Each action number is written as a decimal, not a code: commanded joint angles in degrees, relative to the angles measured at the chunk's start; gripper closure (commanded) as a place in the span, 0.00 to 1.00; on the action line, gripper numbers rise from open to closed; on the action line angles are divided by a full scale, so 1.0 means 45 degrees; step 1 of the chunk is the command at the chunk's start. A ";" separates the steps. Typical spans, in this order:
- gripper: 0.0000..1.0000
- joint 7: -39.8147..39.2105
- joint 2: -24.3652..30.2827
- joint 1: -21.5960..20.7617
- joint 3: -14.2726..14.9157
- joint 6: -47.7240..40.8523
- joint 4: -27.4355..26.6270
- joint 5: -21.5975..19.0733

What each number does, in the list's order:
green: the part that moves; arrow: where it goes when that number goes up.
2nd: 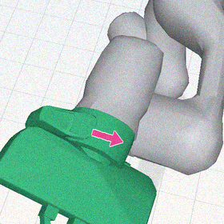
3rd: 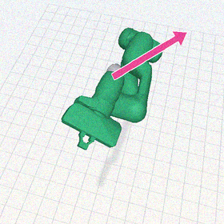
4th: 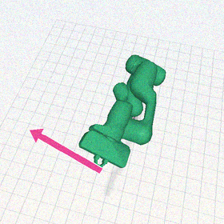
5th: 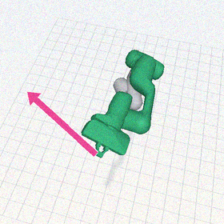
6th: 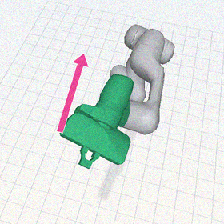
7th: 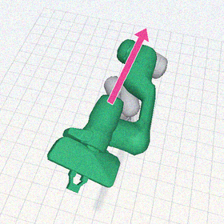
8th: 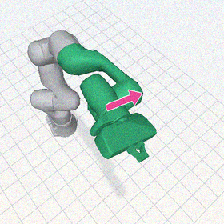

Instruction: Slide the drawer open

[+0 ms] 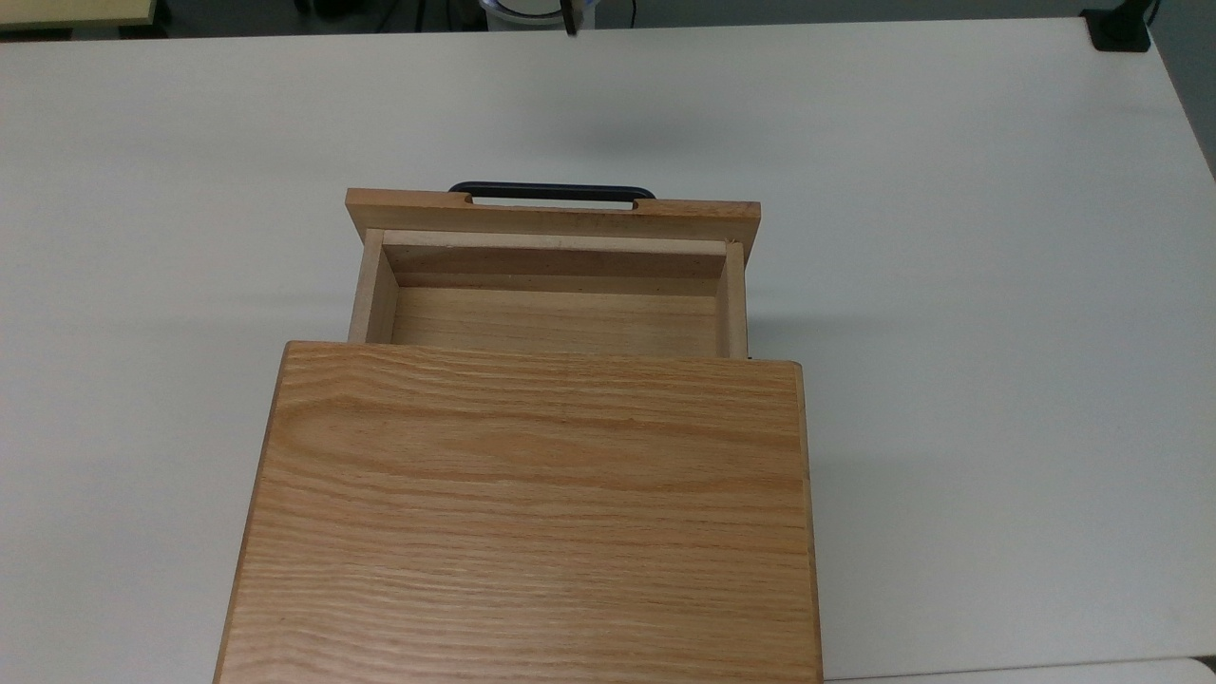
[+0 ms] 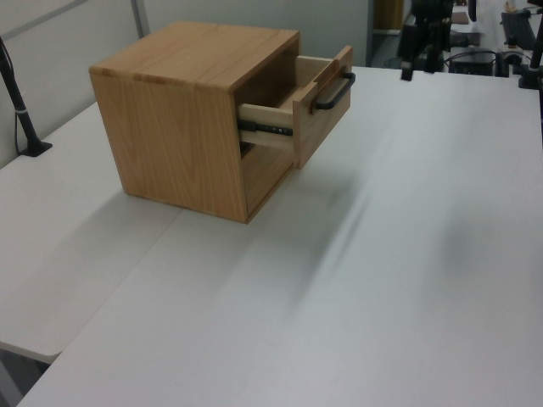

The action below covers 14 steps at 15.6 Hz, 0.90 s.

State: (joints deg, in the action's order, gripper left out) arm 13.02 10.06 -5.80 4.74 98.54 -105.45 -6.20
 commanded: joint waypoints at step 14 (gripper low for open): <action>0.00 -0.4964 -0.1589 0.0330 -0.0135 -0.1351 0.2200 0.2139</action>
State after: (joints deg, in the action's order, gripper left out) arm -8.82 5.80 -5.65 4.25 94.15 -99.48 3.53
